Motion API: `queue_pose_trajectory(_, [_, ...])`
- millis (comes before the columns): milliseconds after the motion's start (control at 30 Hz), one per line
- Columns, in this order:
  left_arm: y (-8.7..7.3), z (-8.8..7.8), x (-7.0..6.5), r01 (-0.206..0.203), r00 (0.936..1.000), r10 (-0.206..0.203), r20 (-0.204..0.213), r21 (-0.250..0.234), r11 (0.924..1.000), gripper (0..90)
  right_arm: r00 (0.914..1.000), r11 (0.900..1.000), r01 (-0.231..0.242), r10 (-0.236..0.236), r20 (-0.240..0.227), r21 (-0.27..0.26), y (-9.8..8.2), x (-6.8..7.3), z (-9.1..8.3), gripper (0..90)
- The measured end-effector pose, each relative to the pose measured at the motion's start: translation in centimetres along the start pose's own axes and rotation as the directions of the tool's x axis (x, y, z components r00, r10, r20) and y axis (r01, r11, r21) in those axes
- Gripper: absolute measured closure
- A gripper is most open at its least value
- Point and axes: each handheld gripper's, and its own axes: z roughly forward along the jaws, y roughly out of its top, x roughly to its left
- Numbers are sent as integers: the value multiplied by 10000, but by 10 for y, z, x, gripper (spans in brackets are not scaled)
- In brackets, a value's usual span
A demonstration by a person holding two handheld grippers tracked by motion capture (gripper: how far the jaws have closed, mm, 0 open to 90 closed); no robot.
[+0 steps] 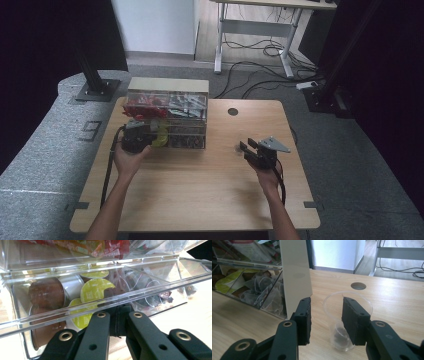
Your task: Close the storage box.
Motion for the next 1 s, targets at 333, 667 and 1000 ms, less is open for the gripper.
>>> queue_pose_trajectory(333, [-9, 4, 2, 103, 9999, -104, 64, 153, 9998, 900, 9999, 10000, 51, -51, -131, 67, -8, 3, -5, 582])
queue_pose_trajectory(667, [-16, 5, 4, 203, 9997, -205, 98, 226, 9995, 900, 9997, 9998, 76, -71, -214, 203, -13, 7, -7, 582])
queue_pose_trajectory(1000, [-23, 5, 6, 258, 9994, -264, 206, 282, 9993, 900, 9996, 9992, 219, -212, -202, 345, -17, 10, -6, 582])
